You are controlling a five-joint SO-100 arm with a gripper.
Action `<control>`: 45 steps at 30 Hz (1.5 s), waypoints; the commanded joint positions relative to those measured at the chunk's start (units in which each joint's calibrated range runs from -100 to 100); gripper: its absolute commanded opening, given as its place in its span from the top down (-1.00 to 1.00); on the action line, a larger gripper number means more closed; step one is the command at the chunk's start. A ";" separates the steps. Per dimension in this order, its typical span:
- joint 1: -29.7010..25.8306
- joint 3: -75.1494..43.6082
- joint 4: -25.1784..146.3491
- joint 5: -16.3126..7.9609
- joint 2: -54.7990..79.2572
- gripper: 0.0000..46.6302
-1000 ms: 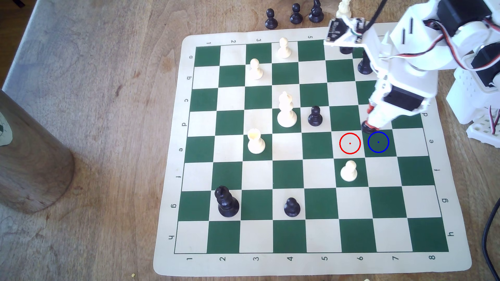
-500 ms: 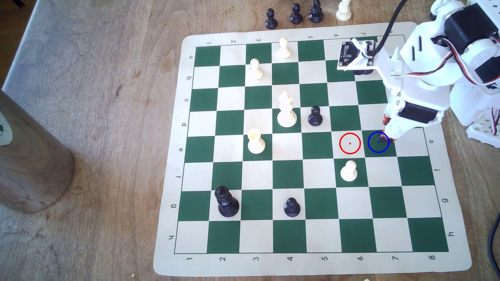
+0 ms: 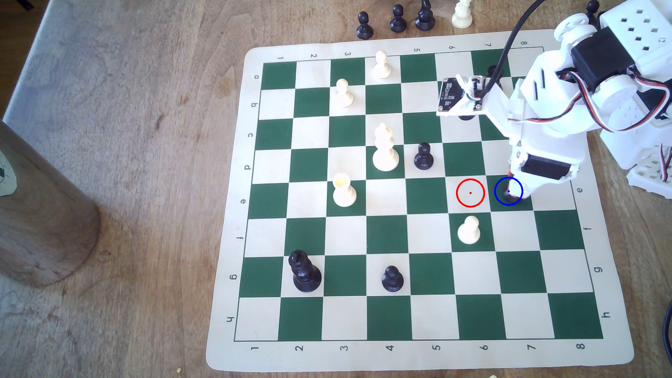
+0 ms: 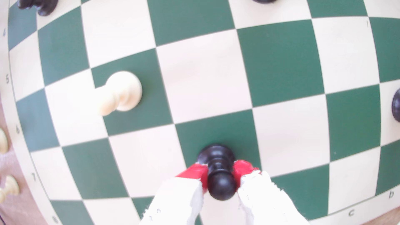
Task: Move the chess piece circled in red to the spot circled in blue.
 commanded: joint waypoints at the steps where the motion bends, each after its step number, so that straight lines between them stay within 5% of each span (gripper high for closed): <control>1: -0.65 -1.73 -0.55 -0.15 -0.08 0.98; 8: -0.49 -1.46 -0.96 -0.05 0.35 0.66; 14: -0.26 -1.01 -0.88 0.39 -0.16 0.14; 30: -0.34 -1.28 8.46 1.22 -6.95 0.05; 45: 5.92 -6.63 25.90 5.23 -16.29 0.09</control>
